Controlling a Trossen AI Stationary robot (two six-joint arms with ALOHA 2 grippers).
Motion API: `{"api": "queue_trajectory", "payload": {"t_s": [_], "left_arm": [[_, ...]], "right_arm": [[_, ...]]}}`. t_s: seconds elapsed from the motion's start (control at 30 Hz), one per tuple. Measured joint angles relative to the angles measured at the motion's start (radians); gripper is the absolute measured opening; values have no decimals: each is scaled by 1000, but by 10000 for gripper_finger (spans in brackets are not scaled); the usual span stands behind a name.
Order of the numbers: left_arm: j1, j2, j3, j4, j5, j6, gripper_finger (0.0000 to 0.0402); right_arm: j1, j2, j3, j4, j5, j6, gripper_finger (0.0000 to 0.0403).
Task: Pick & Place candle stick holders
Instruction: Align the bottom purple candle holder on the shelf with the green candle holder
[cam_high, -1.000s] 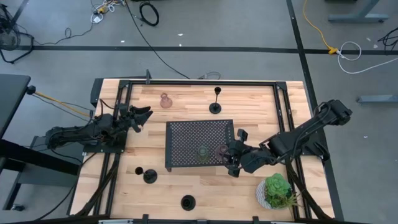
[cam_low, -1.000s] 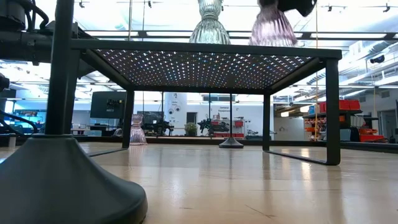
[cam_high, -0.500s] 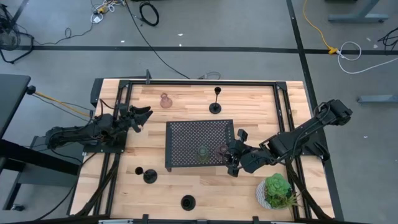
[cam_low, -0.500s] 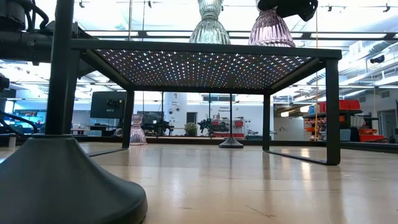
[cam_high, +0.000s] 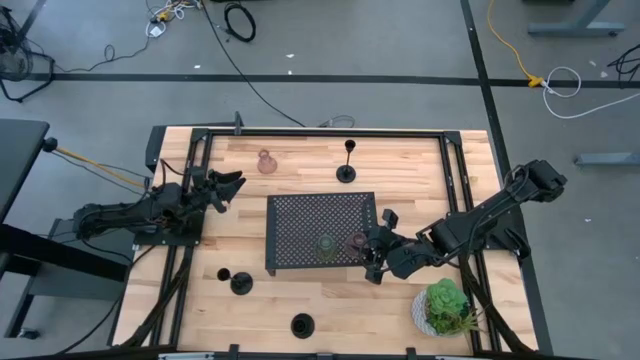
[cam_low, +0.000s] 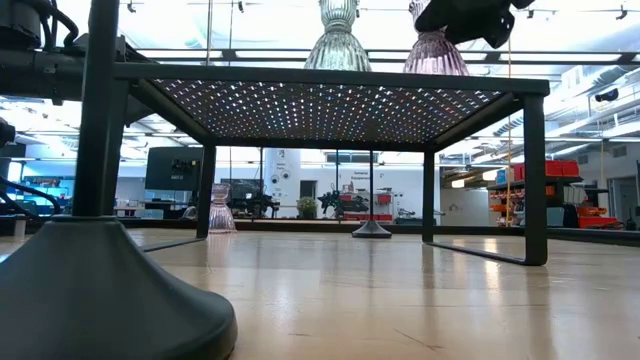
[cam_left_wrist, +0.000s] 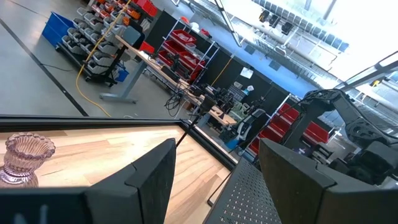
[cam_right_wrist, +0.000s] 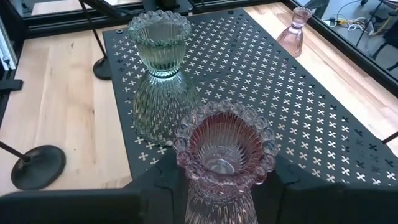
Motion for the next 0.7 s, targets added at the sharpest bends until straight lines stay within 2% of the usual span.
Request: {"api": "queue_trajectory", "payload": {"t_s": [0.33, 0.7], "left_arm": [[0, 0, 0, 0, 0, 0, 234], [0, 0, 0, 0, 0, 0, 234]], "right_arm": [[0, 0, 0, 6, -14, -9, 124], [0, 0, 0, 7, -18, -27, 172]]}}
